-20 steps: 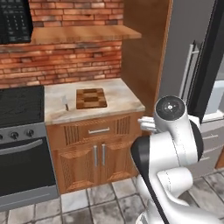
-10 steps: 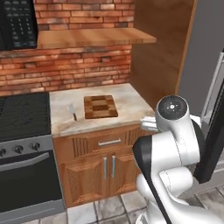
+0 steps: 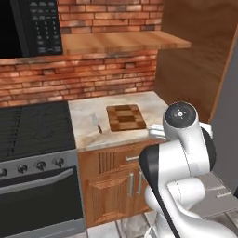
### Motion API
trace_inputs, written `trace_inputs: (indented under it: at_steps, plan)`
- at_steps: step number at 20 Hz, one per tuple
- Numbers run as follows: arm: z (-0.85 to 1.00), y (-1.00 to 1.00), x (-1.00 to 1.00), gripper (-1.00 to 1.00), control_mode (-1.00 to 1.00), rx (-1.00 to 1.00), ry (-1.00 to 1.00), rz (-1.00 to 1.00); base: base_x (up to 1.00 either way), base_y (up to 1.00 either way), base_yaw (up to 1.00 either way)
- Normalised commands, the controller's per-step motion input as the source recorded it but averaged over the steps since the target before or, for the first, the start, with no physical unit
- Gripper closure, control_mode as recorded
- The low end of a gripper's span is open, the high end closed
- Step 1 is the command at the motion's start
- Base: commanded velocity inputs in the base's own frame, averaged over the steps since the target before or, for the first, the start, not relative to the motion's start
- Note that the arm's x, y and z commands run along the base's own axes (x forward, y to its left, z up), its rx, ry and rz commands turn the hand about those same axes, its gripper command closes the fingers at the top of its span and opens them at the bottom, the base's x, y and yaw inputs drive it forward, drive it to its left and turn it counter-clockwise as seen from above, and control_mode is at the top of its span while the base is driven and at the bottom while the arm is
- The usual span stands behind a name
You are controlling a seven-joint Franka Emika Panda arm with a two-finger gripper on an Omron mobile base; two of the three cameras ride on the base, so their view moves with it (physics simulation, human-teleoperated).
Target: Retrieve the steak from the fridge and place it on the cutting board.
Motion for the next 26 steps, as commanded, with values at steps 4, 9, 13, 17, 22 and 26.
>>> trace_inputs:
  at_steps: [4, 9, 13, 17, 22, 26]
  plan:
    - [0.0, 0.0, 0.0, 1.0, 1.0, 0.0, 0.0, 0.0, 0.71, 0.0, 0.08]
    - [0.0, 0.0, 0.0, 1.0, 1.0, 0.0, 0.0, 0.0, 0.72, 0.04, 0.08]
    - [0.0, 0.0, 0.0, 1.0, 1.0, 0.0, 0.0, 0.0, 0.61, 0.03, 0.07]
    - [0.0, 0.0, 0.0, 1.0, 1.0, 0.0, 0.0, 0.0, 0.5, 0.0, 0.08]
    - [-0.18, 0.0, 0.22, 1.0, -1.0, 0.06, -0.02, 0.04, 0.15, 0.01, 0.03]
    - [-0.4, 0.0, 0.41, 1.0, -1.0, 0.14, 0.01, 0.09, 0.0, 0.0, 0.0]
